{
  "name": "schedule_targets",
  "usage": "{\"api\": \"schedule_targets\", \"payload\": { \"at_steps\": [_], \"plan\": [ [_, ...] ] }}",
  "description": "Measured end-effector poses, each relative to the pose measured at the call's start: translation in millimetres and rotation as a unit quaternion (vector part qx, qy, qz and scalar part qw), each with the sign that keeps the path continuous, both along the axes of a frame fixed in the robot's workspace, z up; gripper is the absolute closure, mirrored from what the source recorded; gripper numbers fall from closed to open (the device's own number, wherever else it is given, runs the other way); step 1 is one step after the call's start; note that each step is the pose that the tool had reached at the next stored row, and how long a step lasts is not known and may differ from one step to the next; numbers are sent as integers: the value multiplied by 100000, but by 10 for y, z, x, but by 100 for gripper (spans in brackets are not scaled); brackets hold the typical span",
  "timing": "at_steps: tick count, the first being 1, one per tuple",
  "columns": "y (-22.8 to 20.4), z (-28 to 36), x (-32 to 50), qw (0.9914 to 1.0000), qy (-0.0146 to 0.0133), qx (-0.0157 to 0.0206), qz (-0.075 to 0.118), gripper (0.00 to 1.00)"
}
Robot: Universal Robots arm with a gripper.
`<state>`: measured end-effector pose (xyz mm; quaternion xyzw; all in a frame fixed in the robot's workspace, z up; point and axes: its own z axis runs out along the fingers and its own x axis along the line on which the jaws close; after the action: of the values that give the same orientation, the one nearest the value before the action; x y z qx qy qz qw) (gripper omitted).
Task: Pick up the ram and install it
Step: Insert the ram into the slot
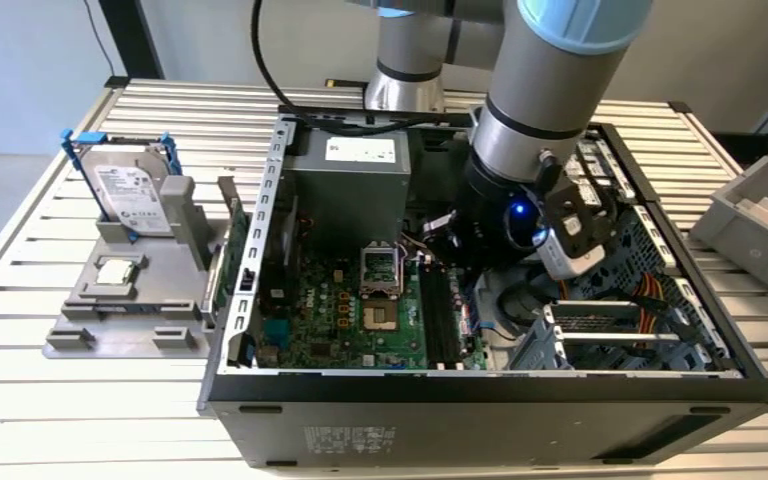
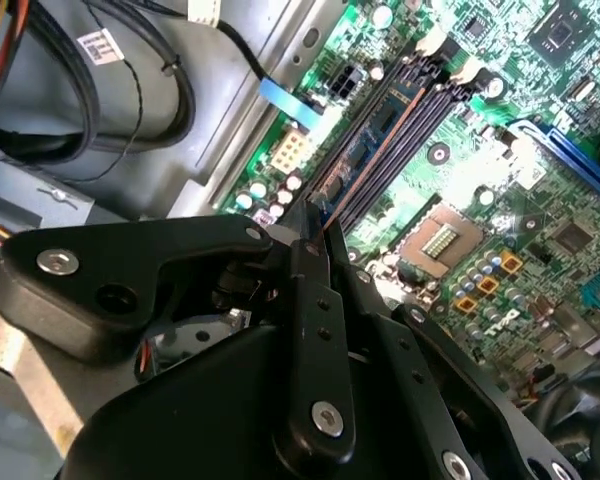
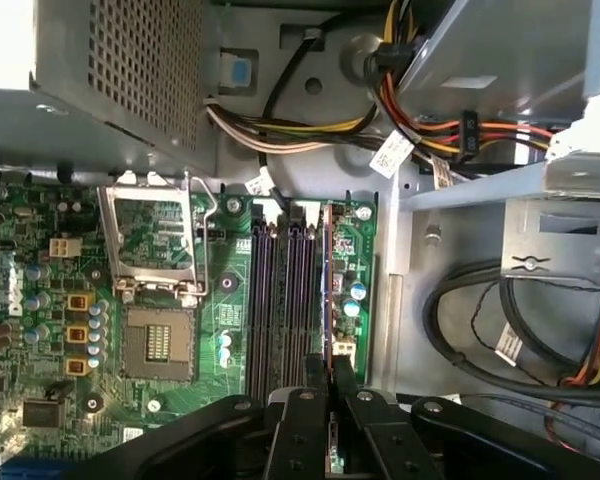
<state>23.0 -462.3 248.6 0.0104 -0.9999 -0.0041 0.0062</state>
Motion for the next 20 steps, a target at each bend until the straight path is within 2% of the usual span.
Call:
{"api": "schedule_targets", "payload": {
  "at_steps": [6, 12, 15, 20],
  "plan": [
    [-2, -79, -19, 99999, 1, -365, -140, 100],
    [-12, -131, -20, 99996, 0, -880, -182, 100],
    [-17, -171, -21, 99995, -1, -967, -223, 100],
    [-25, -198, -24, 99995, 0, -984, -258, 100]
  ]
}}
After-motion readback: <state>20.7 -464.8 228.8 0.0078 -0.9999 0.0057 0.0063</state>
